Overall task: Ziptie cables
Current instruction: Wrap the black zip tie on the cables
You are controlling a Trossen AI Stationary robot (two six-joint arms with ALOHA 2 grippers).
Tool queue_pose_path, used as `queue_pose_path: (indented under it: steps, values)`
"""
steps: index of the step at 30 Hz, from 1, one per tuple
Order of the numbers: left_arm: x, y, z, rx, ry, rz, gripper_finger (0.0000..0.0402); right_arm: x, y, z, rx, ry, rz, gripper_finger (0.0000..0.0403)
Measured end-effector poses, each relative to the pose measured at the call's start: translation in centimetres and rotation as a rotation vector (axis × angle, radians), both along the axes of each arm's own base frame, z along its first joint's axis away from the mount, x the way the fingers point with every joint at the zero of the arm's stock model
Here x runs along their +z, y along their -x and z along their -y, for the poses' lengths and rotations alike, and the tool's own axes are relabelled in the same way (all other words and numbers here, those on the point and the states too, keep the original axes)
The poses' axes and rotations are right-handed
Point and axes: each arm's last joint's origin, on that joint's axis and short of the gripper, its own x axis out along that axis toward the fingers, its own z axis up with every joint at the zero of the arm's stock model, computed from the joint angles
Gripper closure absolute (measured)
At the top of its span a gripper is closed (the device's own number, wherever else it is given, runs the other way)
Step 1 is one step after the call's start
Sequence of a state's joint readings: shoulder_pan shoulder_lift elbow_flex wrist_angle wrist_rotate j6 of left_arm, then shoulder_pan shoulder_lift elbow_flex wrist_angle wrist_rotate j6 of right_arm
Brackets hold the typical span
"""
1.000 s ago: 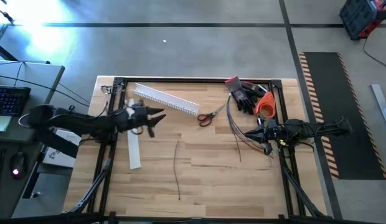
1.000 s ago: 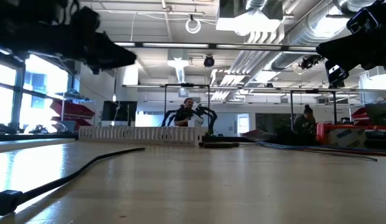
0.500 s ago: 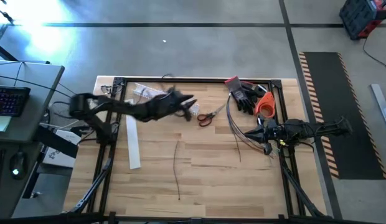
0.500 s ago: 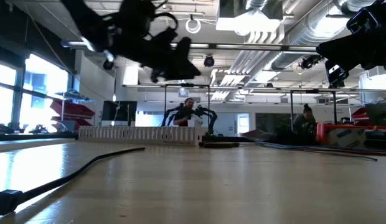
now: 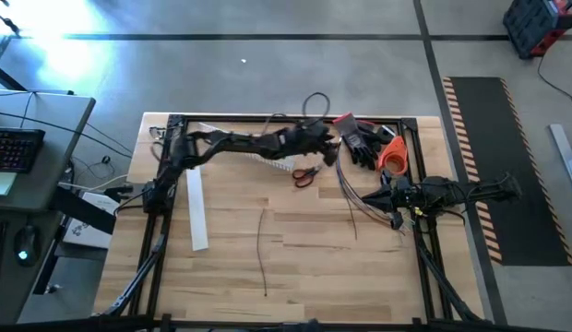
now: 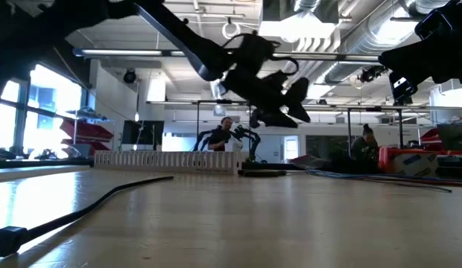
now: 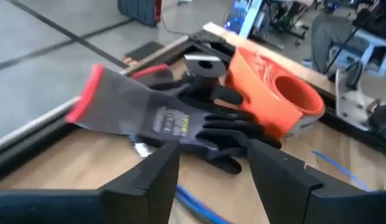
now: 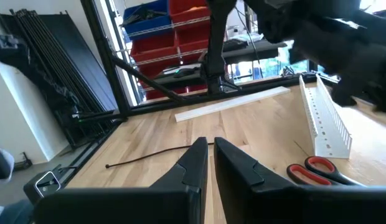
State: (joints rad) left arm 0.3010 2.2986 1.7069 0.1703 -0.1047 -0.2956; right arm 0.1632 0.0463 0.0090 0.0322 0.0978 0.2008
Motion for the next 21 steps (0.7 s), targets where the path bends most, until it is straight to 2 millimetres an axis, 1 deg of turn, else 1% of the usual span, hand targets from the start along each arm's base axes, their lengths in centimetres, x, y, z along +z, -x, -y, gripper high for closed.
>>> queue_pose_path:
  steps: [5, 9, 13, 16, 17, 21]
  values:
    - [-2.2, -3.0, 0.4, -0.007, 0.028, -0.060, 0.0218, 0.0, 0.0, 0.0, 0.000, 0.000, 0.000, 0.0387]
    - [-3.8, -4.6, 0.6, 0.039, -0.002, -0.124, 0.0219, 0.0, 0.0, 0.0, 0.000, 0.000, 0.000, 0.0387]
    - [-5.1, -5.4, 0.3, 0.100, -0.038, -0.185, 0.0219, 0.0, 0.0, 0.0, 0.000, 0.000, 0.000, 0.0387]
    - [-5.5, -5.7, 0.0, 0.122, -0.027, -0.186, 0.0219, 0.0, 0.0, 0.0, 0.000, 0.000, 0.000, 0.0387]
    - [-5.4, -5.7, -0.2, 0.131, -0.018, -0.182, 0.0219, 0.0, 0.0, 0.0, 0.000, 0.000, 0.000, 0.0387]
    - [-6.3, -5.4, -0.7, 0.160, 0.034, -0.212, 0.0221, 0.0, 0.0, 0.0, 0.000, 0.000, 0.000, 0.0387]
